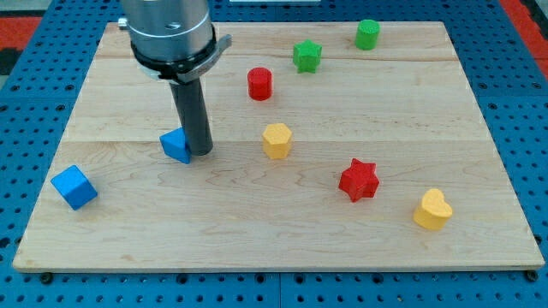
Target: Place yellow heart above yellow hexagon
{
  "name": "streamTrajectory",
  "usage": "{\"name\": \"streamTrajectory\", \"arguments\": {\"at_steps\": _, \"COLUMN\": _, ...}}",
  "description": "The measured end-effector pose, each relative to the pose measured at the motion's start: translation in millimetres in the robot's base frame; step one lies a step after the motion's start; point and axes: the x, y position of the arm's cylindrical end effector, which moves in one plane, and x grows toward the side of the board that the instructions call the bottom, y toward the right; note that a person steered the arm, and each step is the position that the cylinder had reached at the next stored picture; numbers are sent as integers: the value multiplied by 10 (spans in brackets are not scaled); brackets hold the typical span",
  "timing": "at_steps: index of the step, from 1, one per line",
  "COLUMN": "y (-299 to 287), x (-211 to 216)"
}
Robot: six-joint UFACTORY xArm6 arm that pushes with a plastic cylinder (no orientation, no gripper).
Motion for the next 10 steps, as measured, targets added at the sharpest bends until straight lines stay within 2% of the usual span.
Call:
{"name": "streamTrajectory", "arguments": {"at_steps": 1, "y": -44, "x": 1}}
{"name": "streamTrajectory", "arguments": {"at_steps": 2, "y": 738, "x": 350}}
{"name": "streamTrajectory", "arguments": {"at_steps": 3, "y": 1183, "x": 936}}
{"name": "streamTrajectory", "arguments": {"at_steps": 4, "y": 1842, "x": 1313}}
{"name": "streamTrajectory", "arguments": {"at_steps": 5, "y": 2700, "x": 1459}}
{"name": "streamTrajectory", "arguments": {"at_steps": 6, "y": 2933, "x": 1368}}
{"name": "streamTrajectory", "arguments": {"at_steps": 10, "y": 2864, "x": 345}}
